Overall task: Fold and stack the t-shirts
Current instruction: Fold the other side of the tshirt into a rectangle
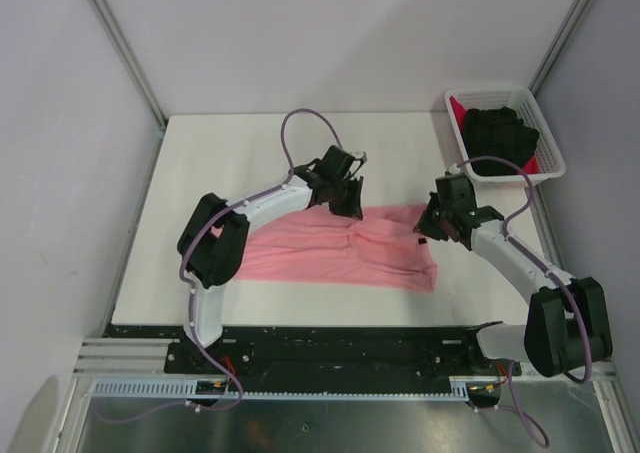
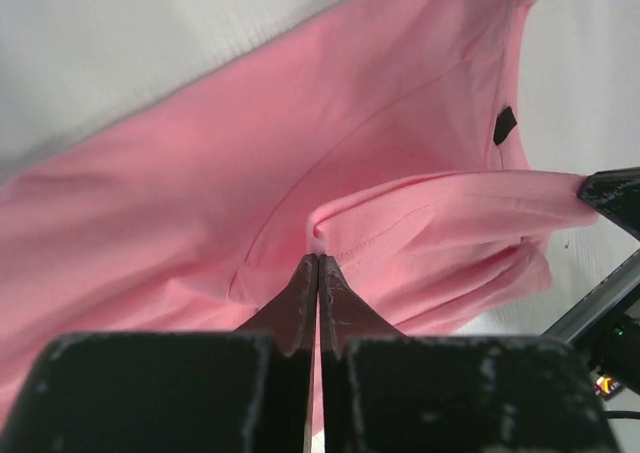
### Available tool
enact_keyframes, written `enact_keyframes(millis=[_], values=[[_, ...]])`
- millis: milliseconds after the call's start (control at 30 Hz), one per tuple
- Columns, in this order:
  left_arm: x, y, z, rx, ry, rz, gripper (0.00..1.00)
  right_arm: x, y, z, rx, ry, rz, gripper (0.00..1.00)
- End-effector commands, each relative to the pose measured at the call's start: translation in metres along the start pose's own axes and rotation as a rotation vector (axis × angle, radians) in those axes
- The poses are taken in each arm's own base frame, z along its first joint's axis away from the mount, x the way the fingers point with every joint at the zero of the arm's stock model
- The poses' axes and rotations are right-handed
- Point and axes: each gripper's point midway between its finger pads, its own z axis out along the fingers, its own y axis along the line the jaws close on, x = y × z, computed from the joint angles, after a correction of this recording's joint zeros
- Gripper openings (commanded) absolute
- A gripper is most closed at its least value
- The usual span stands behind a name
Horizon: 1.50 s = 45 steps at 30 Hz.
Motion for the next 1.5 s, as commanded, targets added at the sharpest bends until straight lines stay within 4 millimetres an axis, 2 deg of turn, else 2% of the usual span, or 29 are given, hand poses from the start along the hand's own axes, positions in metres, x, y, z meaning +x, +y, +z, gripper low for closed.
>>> enact_keyframes(millis=[0, 233, 667, 1467], values=[[-0.004, -0.010, -0.026, 0.008, -0.048, 0.022, 0.00, 0.005, 0.008, -0.017, -0.016, -0.014, -0.009, 0.03], [0.010, -0.006, -0.030, 0.001, -0.033, 0.022, 0.00, 0.010, 0.015, -0.027, -0.031, -0.020, -0.020, 0.03], [0.022, -0.008, -0.041, 0.021, -0.032, 0.022, 0.00, 0.013, 0.024, -0.043, -0.065, -0.029, -0.022, 0.03], [0.033, -0.004, -0.057, 0.013, -0.045, 0.026, 0.00, 0.023, 0.038, -0.058, -0.088, -0.024, -0.042, 0.04]])
